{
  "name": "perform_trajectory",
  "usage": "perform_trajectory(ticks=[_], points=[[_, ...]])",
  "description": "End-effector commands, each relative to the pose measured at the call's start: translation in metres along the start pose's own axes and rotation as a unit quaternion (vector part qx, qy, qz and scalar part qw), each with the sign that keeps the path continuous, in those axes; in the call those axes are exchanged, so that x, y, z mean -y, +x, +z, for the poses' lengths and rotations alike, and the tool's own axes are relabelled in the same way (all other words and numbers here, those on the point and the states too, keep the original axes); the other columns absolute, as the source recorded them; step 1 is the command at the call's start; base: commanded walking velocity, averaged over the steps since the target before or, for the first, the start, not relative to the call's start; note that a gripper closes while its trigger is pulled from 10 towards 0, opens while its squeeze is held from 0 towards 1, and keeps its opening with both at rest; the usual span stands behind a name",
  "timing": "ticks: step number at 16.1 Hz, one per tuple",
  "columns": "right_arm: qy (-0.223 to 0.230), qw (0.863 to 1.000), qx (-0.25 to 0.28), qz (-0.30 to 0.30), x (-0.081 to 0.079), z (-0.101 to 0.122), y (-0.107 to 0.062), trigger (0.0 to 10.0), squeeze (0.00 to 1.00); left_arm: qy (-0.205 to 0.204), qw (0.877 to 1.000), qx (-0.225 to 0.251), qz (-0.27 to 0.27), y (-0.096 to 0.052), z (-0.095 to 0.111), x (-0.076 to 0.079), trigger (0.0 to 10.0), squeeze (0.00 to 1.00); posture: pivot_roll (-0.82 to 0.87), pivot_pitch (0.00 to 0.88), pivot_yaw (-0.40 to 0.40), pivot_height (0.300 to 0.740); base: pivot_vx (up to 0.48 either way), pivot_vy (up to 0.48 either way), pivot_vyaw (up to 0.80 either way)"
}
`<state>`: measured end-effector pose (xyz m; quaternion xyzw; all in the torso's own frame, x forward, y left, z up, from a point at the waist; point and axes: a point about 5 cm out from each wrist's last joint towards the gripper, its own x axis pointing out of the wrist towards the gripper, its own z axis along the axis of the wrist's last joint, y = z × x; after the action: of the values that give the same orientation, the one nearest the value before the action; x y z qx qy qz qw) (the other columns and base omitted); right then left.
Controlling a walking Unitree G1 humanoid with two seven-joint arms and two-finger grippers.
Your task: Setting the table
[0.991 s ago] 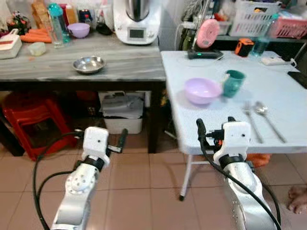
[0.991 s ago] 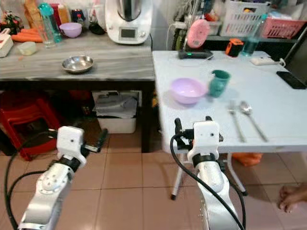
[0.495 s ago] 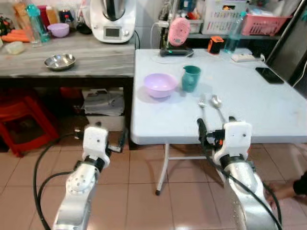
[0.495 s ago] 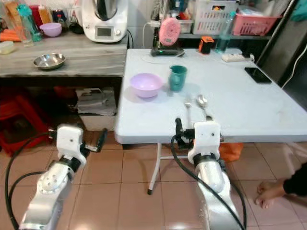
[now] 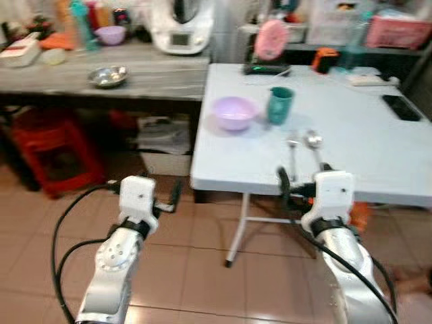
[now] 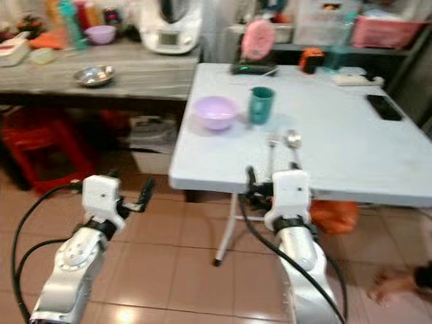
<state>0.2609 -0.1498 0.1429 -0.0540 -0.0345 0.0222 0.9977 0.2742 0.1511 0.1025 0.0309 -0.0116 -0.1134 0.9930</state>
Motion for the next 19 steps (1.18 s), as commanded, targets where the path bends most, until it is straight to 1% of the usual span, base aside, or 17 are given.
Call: perform_trajectory(ticks=[1,13,19], points=[[-0.001,1.000,0.013,-0.005,0.0036,0.0058,-0.0004,10.0,0.00,-0.006,1.000,0.007,-0.013,0.0019,0.0043,0.0035,10.0,0.00,-0.07,0.000,-0.005,0.740,0.285,0.000,0.00],[-0.011,1.000,0.019,0.002,0.0031,0.0077,0.0016,10.0,0.00,-0.013,0.999,0.013,-0.029,0.0035,0.0053,0.0080,10.0,0.00,-0.07,0.000,-0.008,0.740,0.358,0.000,0.00],[-0.016,1.000,0.020,0.006,0.0021,0.0081,0.0003,10.0,0.00,-0.015,0.999,0.010,-0.031,0.0017,0.0036,0.0095,10.0,0.00,-0.07,0.000,-0.011,0.740,0.386,0.000,0.00]])
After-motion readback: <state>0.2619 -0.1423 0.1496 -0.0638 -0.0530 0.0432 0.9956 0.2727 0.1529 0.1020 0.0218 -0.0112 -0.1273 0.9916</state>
